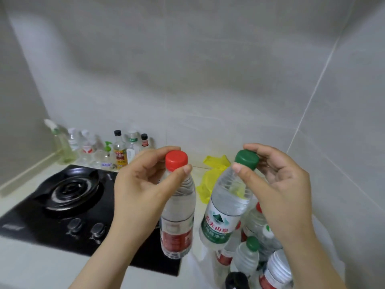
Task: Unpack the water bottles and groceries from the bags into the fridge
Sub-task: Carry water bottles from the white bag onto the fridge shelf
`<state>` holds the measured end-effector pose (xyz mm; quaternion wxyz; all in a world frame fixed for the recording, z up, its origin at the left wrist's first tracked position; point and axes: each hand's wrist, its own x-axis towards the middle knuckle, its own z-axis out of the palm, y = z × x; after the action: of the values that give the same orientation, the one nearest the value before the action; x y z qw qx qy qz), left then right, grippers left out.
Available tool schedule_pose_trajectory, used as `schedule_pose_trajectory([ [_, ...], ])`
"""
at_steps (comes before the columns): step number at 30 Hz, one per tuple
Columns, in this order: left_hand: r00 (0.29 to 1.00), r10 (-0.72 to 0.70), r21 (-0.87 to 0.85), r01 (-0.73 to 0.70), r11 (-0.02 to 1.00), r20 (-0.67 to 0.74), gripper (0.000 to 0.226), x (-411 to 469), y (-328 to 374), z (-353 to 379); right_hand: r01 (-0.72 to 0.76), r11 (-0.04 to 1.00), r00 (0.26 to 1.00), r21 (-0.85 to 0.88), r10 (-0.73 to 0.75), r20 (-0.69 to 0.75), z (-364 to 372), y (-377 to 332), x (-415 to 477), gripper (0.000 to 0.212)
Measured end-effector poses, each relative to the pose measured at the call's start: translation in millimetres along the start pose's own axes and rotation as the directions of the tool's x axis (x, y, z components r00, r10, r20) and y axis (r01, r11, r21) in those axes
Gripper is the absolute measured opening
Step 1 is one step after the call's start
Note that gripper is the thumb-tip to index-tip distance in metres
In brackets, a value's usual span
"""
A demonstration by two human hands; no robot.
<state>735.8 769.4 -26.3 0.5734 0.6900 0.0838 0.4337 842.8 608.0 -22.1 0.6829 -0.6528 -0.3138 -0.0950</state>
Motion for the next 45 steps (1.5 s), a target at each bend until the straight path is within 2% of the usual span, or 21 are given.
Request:
schedule_pose_trajectory([
  [6,0.986,0.035,0.047,-0.027,0.999,-0.165,0.031,-0.6,13.9,-19.8,-0.009,0.987,0.991,0.158,-0.012,0.137,29.6,-8.1,13.7,0.034],
  [13,0.923,0.097,0.159,-0.039,0.987,-0.373,0.03,-20.5,41.9,-29.6,-0.038,0.935,0.941,0.353,-0.086,0.328,62.4,-13.7,27.5,0.034],
  [19,0.817,0.159,0.255,-0.015,0.967,-0.555,0.033,-57.8,68.4,-42.3,-0.101,0.872,0.878,0.48,-0.149,0.455,91.6,-24.5,14.3,0.034],
  [24,0.695,0.201,0.299,0.021,0.954,-0.69,0.035,-94.7,92.7,-58.1,-0.181,0.81,0.831,0.558,-0.178,0.527,116.3,-45.4,-11.0,0.034],
  [32,0.537,0.319,0.41,0.055,0.91,-0.781,0.037,-159.0,143.6,-100.2,-0.31,0.726,0.696,0.614,-0.267,0.667,157.5,-95.4,-72.2,0.034],
  [37,0.461,0.384,0.476,0.097,0.874,-0.8,0.04,-209.9,179.1,-134.0,-0.39,0.673,0.615,0.629,-0.318,0.722,180.4,-135.3,-122.4,0.036],
  [45,0.364,0.472,0.56,0.192,0.806,-0.803,0.038,-286.6,231.8,-174.6,-0.441,0.62,0.51,0.649,-0.422,0.749,209.5,-200.1,-207.7,0.037],
])
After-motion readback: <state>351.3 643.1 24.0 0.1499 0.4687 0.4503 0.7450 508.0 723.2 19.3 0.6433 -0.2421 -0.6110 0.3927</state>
